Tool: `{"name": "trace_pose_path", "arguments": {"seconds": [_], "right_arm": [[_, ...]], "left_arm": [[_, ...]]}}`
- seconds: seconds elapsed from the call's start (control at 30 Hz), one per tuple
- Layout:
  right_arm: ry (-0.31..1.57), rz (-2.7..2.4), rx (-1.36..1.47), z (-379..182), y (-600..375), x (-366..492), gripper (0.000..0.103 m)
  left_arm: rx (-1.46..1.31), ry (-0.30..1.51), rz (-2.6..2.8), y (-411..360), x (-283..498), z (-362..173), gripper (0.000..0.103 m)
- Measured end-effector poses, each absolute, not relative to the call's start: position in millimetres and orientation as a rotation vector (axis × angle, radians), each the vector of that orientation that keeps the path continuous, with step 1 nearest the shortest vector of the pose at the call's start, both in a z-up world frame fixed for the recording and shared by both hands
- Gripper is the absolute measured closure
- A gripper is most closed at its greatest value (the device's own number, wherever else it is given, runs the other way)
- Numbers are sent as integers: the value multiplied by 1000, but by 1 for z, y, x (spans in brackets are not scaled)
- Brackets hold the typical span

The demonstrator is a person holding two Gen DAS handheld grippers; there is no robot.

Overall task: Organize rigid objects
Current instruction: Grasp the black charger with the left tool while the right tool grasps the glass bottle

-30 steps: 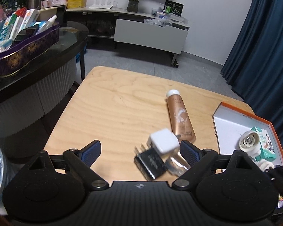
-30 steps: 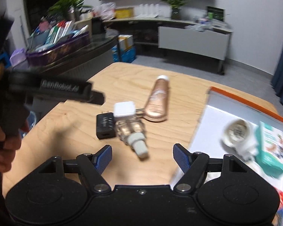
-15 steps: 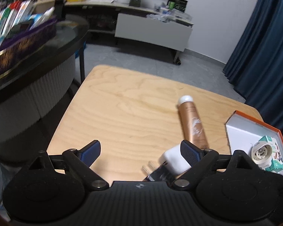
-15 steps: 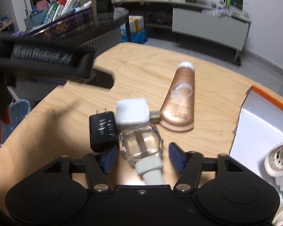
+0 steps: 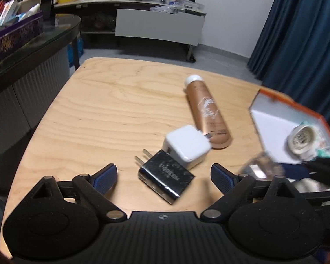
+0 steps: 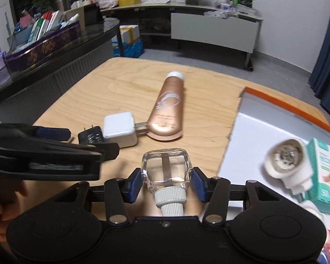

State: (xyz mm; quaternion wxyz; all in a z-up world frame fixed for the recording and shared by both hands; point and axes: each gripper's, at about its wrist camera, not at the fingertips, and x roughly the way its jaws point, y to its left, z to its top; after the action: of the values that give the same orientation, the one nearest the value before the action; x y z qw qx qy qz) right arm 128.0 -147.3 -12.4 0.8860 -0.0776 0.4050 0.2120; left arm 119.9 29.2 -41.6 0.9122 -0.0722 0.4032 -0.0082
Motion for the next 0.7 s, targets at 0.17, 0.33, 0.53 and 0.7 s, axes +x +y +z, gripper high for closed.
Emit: {"name": "trace_pose_path", "arguments": {"seconds": [0.17,0.33,0.53,0.7], "right_arm": [[818,435,-150,-4,-156,119,44],[805,438,-114,1,-161,115,44],[789,454,-111,6,-157,110,44],[774,439,-93,13,-163,106,44]], "left_arm": [[-111,822,40,48,114,-44,12],[-147,822,105,74,108,-42,11],[-80,799,110,60,115,-45,25],[-59,764,107,53,114,-44,67]]}}
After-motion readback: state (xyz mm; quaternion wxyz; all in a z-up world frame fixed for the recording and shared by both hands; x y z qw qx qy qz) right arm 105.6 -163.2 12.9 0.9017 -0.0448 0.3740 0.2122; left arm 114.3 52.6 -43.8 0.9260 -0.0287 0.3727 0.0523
